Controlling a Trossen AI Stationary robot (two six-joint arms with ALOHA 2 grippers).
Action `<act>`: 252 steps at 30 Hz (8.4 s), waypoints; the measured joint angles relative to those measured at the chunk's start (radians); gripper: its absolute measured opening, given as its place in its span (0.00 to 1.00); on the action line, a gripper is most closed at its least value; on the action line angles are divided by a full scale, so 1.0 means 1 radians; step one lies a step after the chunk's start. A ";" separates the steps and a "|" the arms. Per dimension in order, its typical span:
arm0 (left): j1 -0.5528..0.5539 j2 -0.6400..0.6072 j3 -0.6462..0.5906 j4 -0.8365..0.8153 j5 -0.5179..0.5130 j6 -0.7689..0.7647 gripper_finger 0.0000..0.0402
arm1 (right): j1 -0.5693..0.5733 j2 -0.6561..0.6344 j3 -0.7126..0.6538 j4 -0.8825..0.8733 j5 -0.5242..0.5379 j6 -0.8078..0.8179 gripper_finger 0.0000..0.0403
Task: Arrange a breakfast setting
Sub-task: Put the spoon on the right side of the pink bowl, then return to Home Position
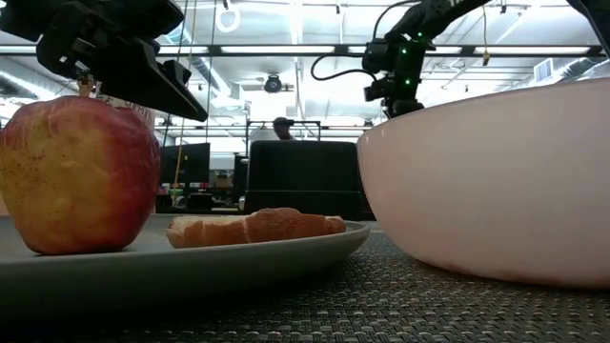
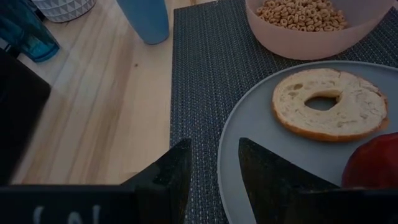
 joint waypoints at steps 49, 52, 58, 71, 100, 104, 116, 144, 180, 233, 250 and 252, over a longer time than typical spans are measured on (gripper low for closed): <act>-0.002 0.000 0.000 -0.046 0.008 -0.042 0.35 | 0.071 -0.124 0.000 -0.084 0.098 0.174 0.05; -0.002 0.000 0.000 -0.046 0.008 -0.046 0.35 | 0.093 -0.160 0.000 -0.086 0.121 0.197 0.05; -0.002 0.000 0.000 -0.045 0.013 -0.062 0.35 | 0.165 -0.250 0.000 -0.112 0.229 0.246 0.05; -0.002 0.000 0.000 -0.045 0.014 -0.060 0.35 | 0.380 -0.455 0.000 -0.133 0.357 0.420 0.05; -0.002 0.000 0.000 -0.043 0.042 -0.160 0.35 | 0.794 -0.541 -0.414 -0.200 -0.526 0.924 0.05; -0.002 0.000 0.000 -0.045 0.042 -0.166 0.35 | 0.828 -0.541 -0.557 -0.128 -0.585 0.989 0.05; -0.002 0.000 0.000 -0.056 0.042 -0.165 0.35 | 0.882 -0.542 -0.880 0.231 -0.700 1.197 0.05; -0.030 -0.009 0.000 -0.053 0.044 -0.031 0.35 | 0.854 -0.551 -1.088 0.579 -0.638 1.267 0.24; -0.024 -0.615 -0.507 0.439 -0.043 0.073 0.35 | 0.829 -1.564 -1.412 0.982 -0.060 0.834 0.34; -0.024 -0.653 -0.509 0.465 -0.062 0.070 0.35 | 0.829 -1.778 -1.610 1.040 0.081 0.883 0.34; -0.024 -0.653 -0.510 0.465 -0.063 0.070 0.35 | 0.829 -1.778 -1.610 1.040 0.081 0.883 0.34; -0.024 -0.653 -0.510 0.465 -0.063 0.070 0.35 | 0.829 -1.778 -1.610 1.040 0.081 0.883 0.34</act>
